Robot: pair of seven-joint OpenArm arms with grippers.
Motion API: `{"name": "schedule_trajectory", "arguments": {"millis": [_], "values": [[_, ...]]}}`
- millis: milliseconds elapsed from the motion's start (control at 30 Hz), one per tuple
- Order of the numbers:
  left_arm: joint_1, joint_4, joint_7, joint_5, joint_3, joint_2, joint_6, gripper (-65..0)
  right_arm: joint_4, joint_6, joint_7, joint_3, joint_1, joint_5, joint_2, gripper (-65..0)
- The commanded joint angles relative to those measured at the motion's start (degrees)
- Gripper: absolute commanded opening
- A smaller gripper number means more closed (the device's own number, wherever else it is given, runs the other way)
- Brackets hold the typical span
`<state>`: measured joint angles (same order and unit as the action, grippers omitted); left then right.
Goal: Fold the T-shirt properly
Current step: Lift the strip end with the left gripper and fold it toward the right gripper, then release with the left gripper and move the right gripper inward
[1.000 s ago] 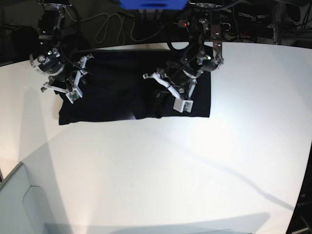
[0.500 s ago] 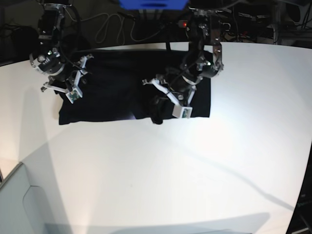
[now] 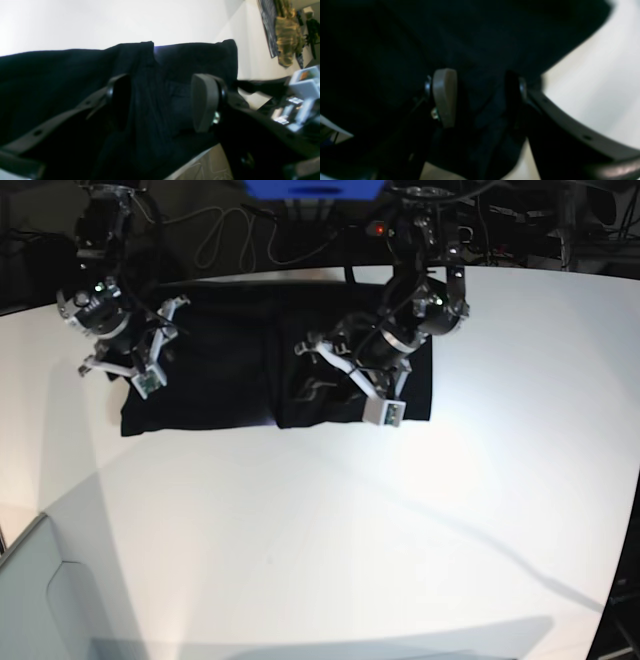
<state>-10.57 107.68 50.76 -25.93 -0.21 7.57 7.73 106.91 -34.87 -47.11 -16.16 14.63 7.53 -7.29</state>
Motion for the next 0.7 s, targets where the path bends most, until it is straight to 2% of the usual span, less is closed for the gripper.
{"name": "schedule_trajectory", "arguments": {"millis": [0,67,267,467,667], "values": [[0.4,1.8,-1.0,-0.9,-1.0,-0.9,0.2,-28.7,2.6,-1.0,0.8,-0.4,-0.4,-0.5,-0.4,-35.7],[0.4,2.4,-1.0,-1.0,-3.9,-2.7,0.2,-28.7,5.3,-1.0,0.7,-1.4,-0.3,-0.5,-0.4,-34.4],[-0.4,1.7,-0.9,-1.0,-17.6,-6.2,0.8,-28.7,6.6,-1.1,0.7,-10.0,-0.6,-0.7,3.9,-17.7],[-0.7,-0.4,-0.9,-1.0,-24.8,-9.1,0.9,-28.7,-0.2,-1.0,0.7,-11.2,-2.4,-0.9,4.4,-16.9],[-0.6,-5.7,-1.0,-1.0,-27.4,-9.2,0.9,-28.7,-9.8,-1.1,0.7,-16.1,-6.4,-0.9,4.4,-16.8]]}}
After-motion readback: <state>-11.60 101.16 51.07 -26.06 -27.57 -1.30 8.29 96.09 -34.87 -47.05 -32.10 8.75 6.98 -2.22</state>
